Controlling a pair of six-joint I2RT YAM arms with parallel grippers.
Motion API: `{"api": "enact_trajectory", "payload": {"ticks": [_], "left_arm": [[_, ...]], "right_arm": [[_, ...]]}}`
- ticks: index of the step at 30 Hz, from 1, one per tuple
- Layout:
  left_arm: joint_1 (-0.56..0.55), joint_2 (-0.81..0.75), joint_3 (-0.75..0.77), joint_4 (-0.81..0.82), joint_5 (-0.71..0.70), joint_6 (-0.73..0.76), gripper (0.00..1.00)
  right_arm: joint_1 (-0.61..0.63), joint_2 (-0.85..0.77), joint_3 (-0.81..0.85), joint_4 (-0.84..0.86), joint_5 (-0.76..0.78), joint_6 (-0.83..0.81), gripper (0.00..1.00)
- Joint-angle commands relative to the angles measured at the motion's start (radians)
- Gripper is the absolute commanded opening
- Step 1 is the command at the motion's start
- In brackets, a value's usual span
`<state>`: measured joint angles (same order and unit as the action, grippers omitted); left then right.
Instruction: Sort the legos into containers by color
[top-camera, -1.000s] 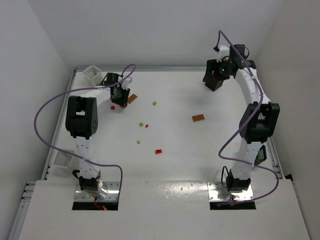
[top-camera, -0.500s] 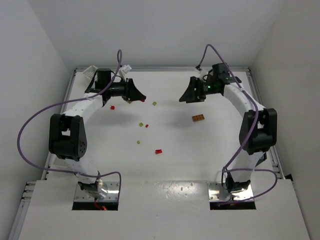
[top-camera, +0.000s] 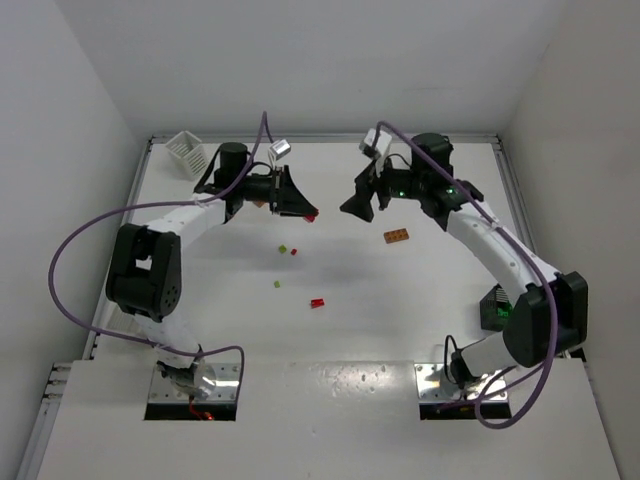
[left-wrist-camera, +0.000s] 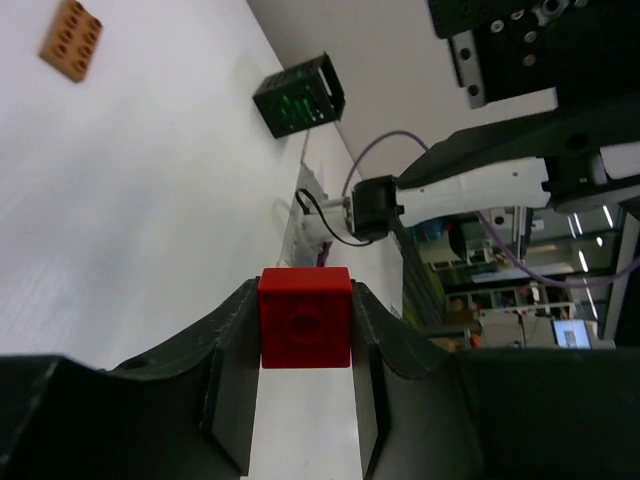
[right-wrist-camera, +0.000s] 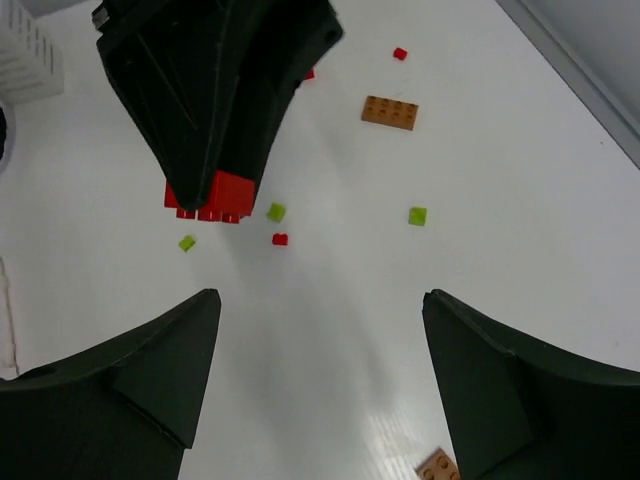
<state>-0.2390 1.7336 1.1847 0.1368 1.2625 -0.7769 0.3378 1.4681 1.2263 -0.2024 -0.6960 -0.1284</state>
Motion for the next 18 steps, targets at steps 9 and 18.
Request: {"api": "enact_trajectory", "payload": {"ticks": [9, 18], "left_arm": [[-0.063, -0.045, 0.067, -0.036, 0.04, -0.021, 0.22], [-0.063, -0.072, 0.047, -0.036, -0.018, -0.012, 0.23]], "right_arm": [[0.151, 0.02, -0.008, 0.023, 0.007, -0.238, 0.91], [0.21, 0.04, -0.005, 0.05, 0.038, -0.151, 0.93]]}}
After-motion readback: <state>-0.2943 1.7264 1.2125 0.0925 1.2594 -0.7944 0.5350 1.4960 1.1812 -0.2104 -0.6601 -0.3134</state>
